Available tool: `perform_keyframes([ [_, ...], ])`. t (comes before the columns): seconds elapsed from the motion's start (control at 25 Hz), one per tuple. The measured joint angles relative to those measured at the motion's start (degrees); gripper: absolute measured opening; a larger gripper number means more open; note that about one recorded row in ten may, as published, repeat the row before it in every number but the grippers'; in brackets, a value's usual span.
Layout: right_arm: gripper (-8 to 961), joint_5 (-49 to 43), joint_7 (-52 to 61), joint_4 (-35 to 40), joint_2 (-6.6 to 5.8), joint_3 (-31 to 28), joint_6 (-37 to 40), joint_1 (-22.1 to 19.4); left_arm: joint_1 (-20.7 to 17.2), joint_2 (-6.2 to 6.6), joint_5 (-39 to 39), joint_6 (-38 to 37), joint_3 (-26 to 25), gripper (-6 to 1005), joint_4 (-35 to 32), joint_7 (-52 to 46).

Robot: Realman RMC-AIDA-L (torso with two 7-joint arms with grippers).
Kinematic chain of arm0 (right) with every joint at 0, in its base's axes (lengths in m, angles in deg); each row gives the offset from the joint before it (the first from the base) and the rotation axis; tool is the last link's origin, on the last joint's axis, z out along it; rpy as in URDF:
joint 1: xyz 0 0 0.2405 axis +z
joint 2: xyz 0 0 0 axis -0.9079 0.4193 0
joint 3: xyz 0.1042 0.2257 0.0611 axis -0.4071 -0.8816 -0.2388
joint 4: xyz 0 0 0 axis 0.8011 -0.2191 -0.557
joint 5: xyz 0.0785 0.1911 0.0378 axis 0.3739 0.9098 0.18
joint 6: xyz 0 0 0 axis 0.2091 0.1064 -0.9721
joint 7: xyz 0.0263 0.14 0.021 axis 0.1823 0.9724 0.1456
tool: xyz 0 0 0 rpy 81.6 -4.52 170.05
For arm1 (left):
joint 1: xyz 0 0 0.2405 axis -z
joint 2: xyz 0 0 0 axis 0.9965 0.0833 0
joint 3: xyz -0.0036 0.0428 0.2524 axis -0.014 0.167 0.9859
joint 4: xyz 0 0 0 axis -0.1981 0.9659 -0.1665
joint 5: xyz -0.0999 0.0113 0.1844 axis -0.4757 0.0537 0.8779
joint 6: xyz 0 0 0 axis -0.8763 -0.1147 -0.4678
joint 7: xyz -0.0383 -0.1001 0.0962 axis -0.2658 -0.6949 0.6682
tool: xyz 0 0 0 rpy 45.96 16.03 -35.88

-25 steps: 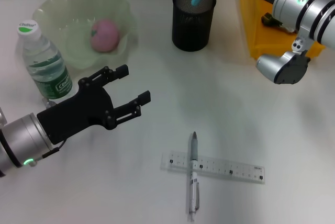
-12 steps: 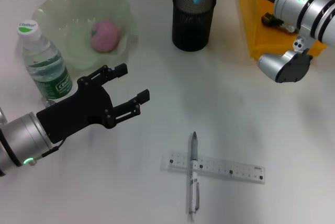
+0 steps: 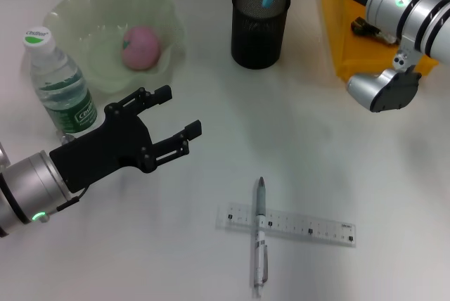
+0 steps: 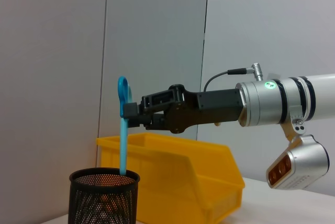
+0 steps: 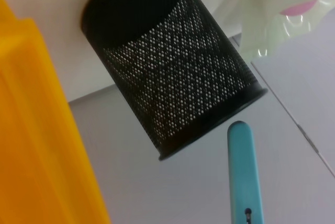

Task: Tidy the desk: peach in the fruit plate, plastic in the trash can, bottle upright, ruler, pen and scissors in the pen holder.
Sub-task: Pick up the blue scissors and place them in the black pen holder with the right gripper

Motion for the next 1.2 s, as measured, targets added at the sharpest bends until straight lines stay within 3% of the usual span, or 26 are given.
perform_keyframes([
  [1.2,238,0.30,-1.30,-1.07,0.00,0.54,3.09,-0.78,0.64,0.00,0.00,-0.47,0.01,804,0.52,0.00],
])
